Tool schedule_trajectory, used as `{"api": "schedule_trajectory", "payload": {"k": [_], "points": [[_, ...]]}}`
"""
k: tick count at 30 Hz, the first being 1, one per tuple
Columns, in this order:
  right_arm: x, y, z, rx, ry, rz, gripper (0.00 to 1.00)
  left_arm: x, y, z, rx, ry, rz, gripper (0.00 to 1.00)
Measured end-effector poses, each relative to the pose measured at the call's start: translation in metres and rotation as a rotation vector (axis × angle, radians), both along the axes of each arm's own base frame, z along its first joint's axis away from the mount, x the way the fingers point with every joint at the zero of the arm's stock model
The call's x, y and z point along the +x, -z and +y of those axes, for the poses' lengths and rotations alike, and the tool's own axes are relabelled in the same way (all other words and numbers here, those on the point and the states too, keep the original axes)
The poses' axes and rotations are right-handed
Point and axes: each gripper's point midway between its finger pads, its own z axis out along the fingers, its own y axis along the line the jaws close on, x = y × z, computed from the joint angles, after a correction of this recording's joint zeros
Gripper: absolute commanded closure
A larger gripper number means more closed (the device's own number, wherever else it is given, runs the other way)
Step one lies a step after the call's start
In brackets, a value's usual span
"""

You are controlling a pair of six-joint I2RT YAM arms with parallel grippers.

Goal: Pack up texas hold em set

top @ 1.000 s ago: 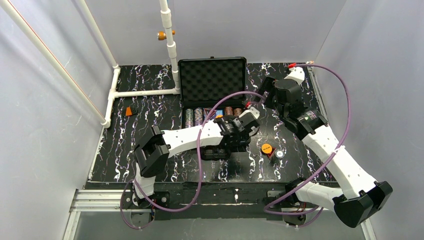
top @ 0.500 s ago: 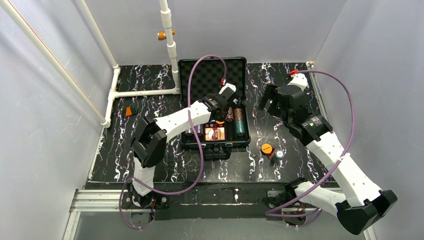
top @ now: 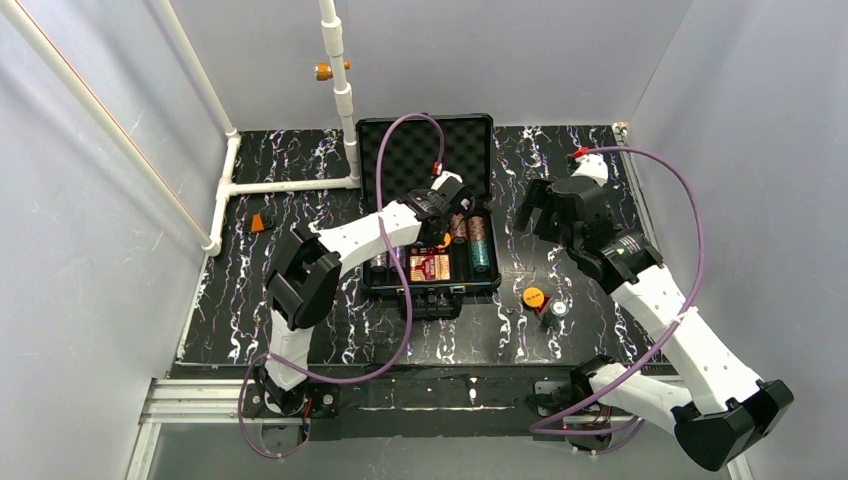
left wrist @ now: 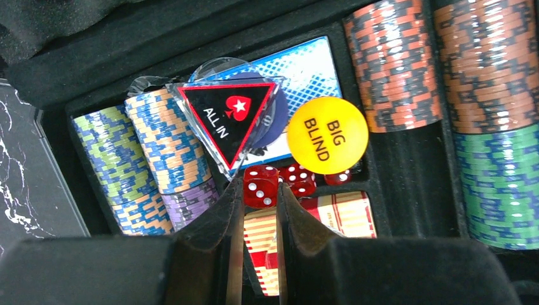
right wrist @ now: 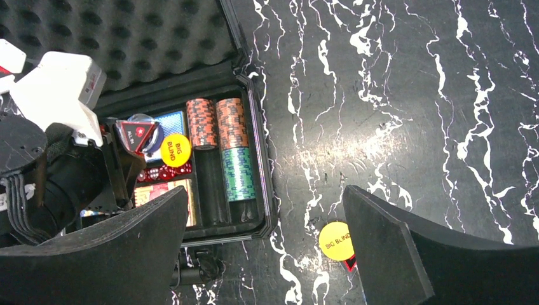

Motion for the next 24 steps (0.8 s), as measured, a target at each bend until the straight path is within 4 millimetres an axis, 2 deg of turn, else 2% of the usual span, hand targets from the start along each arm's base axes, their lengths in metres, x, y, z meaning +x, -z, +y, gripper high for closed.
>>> {"api": "schedule_trajectory", "payload": {"k": [7,24], "points": [[-0.001,0.003,0.001,-0.002,-0.006,0.010,0.01,0.000,0.009,0.012,0.021,-0.035,0.012,1.00],[-0.001,0.003,0.001,-0.003,-0.007,0.010,0.02,-0.011,0.038,0.019,0.034,-0.067,0.073,0.99]]}}
